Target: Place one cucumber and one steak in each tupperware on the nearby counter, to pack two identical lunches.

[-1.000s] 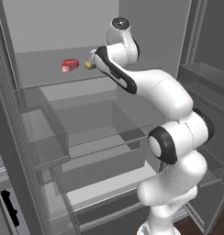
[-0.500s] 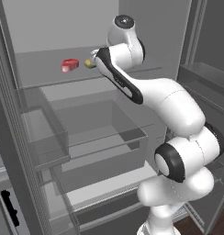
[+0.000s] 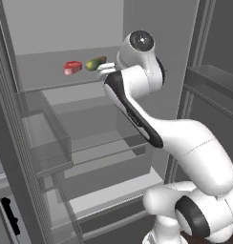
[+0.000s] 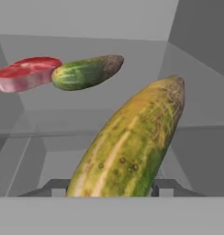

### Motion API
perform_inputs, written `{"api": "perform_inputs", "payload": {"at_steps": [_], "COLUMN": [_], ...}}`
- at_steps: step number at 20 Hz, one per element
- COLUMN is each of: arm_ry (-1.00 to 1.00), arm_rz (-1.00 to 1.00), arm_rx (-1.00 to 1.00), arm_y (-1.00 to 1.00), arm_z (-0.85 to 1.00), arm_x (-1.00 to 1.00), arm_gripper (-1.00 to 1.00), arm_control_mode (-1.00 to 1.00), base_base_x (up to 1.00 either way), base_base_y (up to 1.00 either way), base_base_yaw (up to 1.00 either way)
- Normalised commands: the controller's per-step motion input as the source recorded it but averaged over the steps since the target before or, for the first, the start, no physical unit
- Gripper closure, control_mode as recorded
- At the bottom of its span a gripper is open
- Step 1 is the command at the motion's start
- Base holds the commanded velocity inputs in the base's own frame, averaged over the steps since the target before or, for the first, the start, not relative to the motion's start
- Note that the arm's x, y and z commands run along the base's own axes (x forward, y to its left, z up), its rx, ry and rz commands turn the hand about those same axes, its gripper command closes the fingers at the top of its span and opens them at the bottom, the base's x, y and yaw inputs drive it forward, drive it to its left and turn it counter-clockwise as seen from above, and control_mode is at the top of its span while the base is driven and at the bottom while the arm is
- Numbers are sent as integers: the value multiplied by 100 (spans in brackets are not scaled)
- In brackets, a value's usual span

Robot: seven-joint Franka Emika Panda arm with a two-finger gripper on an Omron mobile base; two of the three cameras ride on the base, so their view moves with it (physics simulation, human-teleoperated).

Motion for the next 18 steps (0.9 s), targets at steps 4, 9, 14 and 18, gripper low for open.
{"api": "perform_inputs", "payload": {"at_steps": [4, 9, 14, 18], "arm_ry": [0, 8, 26, 20], "arm_rz": [0, 0, 0, 18], "arm_rx": [0, -1, -12, -8], "arm_y": [2, -8, -31, -11], "arm_z": [-39, -81, -100, -80], "arm_x": [-100, -100, -100, -82], "arm_gripper": [100, 100, 100, 100], "arm_control_mode": [-100, -100, -100, -100], "base_base_x": [0, 0, 0, 0], "base_base_y": [0, 0, 0, 0], "base_base_yaw": [0, 0, 0, 0]}}
